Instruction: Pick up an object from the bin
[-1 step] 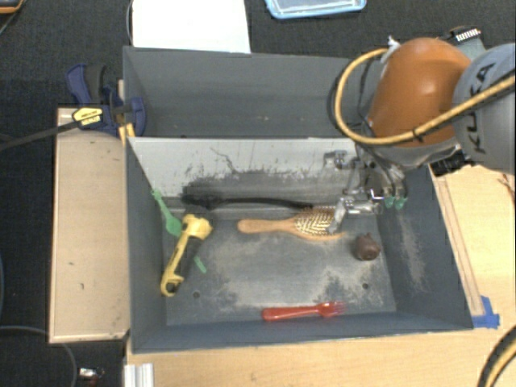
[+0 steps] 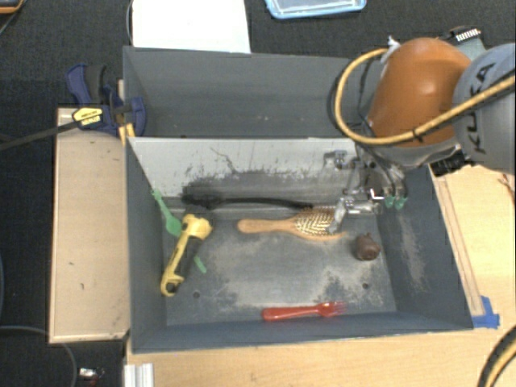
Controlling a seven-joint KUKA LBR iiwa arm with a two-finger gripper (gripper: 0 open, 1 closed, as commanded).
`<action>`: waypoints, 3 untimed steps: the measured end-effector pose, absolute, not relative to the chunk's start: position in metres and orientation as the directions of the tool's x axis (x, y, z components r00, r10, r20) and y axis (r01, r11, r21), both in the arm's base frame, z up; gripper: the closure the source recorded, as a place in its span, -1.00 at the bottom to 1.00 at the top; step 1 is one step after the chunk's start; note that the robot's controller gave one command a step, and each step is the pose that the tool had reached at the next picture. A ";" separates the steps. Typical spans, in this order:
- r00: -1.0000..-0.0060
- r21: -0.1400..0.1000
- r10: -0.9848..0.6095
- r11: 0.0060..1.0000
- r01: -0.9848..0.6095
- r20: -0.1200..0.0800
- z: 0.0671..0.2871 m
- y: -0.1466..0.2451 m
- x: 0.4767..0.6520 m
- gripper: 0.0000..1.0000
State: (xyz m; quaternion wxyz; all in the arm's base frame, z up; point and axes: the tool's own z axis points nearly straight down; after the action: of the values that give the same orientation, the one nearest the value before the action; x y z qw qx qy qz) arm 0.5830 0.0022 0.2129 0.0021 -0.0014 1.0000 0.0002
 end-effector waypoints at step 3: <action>-0.965 0.010 0.260 0.966 0.260 -0.020 0.079 -0.070 0.569 -1.00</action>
Offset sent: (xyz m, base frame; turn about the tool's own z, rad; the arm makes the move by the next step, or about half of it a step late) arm -0.0125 -0.0353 -0.1352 -0.0006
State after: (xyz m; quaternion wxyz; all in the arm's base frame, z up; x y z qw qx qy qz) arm 0.5688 -0.0701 0.0790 0.0106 0.1310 0.9913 0.0034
